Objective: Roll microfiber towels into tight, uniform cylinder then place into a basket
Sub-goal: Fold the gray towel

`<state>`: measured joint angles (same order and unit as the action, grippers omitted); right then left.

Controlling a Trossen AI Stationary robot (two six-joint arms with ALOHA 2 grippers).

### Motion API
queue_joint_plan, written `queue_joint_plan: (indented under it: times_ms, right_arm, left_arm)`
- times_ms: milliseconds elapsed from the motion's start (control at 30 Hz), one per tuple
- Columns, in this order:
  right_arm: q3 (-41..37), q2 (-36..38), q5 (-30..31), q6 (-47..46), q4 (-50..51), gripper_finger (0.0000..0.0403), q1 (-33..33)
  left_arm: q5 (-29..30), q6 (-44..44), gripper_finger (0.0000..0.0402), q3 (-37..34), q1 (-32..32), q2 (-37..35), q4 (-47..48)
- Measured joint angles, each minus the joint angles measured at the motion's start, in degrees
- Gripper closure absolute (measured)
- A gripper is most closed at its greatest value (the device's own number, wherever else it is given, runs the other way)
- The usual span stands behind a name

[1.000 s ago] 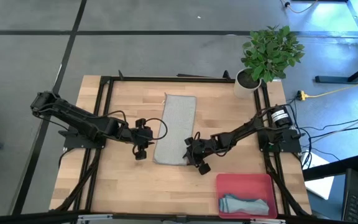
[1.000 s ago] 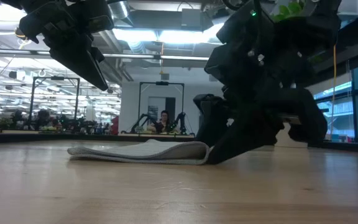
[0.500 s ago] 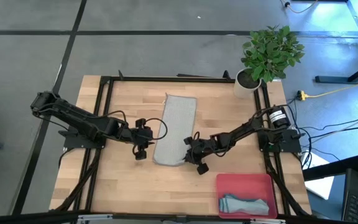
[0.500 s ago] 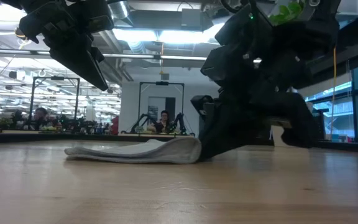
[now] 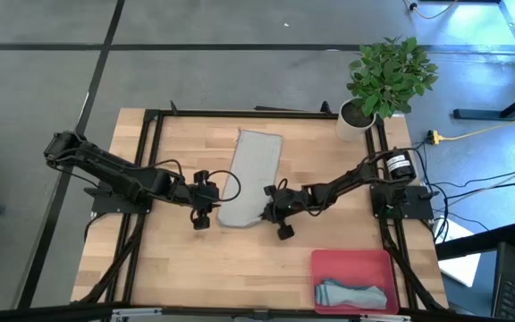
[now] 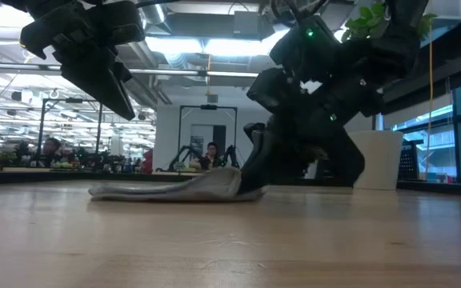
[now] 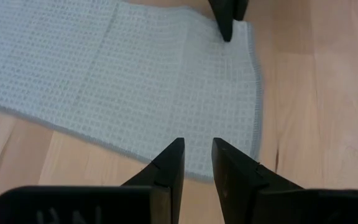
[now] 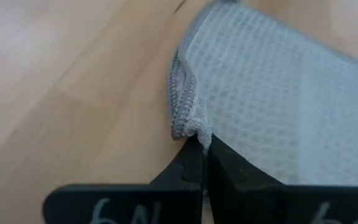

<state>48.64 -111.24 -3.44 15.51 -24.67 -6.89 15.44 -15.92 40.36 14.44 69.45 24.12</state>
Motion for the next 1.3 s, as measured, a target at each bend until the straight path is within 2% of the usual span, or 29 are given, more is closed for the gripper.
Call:
queue_joint_plan:
  times_ms: [333, 667, 800, 1067, 1300]
  right_arm:
    - [0.04, 5.74, 0.10, 0.02, 0.40, 0.0399, 3.38]
    - [0.07, 6.82, 13.60, 0.00, 0.35, 0.0399, 9.64]
    - [0.07, 6.82, 17.12, 0.44, 0.10, 0.0399, 13.11]
    - [0.09, 6.82, 17.38, 8.55, -3.30, 0.0399, 19.82]
    - [0.09, 6.84, 17.48, 10.27, -6.24, 0.0399, 24.23]
  left_arm:
    - [-0.01, 0.04, 0.0328, 0.00, 0.00, 0.00, 0.74]
    - [0.04, 0.07, 0.0327, 0.00, -0.07, 0.00, 0.75]
    - [0.09, 0.07, 0.0327, 0.00, -0.05, 0.00, 0.74]
    - [0.13, 0.07, 0.0327, 0.00, -0.04, 0.00, 0.74]
    - [0.15, 0.04, 0.0327, 0.00, -0.07, 0.00, 0.74]
